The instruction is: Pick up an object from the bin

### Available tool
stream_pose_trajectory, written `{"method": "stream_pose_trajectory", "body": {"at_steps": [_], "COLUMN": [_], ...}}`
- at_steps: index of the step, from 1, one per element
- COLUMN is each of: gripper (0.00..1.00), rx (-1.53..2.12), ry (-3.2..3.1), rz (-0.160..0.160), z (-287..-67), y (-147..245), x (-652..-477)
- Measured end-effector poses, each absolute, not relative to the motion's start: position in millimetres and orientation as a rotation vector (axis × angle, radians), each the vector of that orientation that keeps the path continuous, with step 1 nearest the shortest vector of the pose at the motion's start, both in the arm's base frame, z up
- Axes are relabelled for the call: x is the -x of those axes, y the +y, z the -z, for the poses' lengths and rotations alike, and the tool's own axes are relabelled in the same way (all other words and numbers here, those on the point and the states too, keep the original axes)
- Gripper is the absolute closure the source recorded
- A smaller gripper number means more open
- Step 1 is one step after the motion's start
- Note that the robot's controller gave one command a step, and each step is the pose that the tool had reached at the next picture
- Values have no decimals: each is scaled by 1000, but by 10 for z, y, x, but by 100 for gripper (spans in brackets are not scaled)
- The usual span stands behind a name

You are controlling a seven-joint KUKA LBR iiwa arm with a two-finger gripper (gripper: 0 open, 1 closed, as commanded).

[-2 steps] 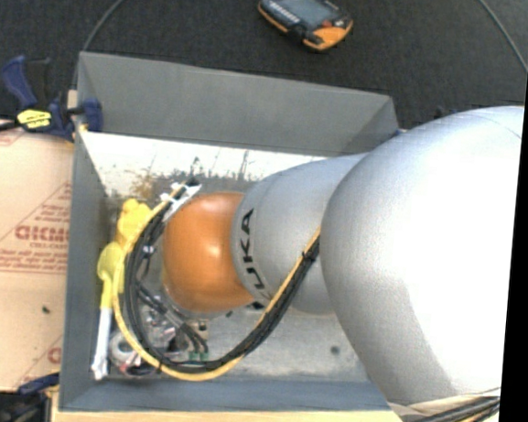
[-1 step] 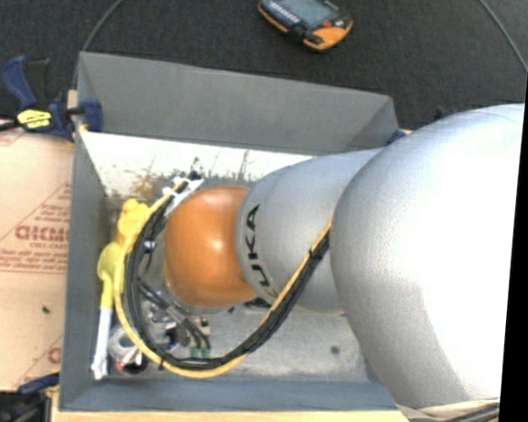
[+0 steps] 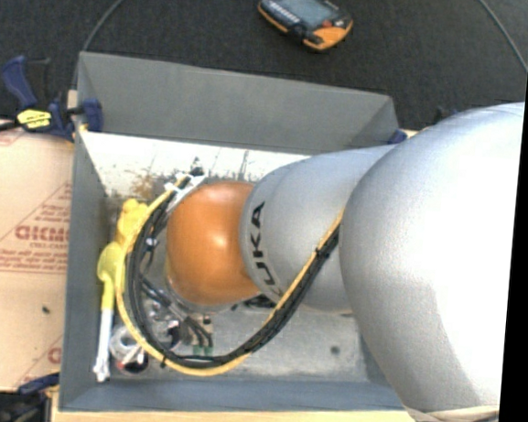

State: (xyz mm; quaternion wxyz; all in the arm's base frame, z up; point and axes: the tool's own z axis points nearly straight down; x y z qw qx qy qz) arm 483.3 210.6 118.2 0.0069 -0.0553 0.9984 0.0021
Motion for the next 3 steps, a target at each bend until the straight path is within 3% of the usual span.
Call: {"method": "stream_pose_trajectory", "body": {"at_steps": [1,3], "gripper": [100,100], "rx": [172,171], "ry": [3124,3116], "rz": [-6,-12], "z": [-1386,-1572], "y": [2103,2110], "x": [-4829,-4852]}}
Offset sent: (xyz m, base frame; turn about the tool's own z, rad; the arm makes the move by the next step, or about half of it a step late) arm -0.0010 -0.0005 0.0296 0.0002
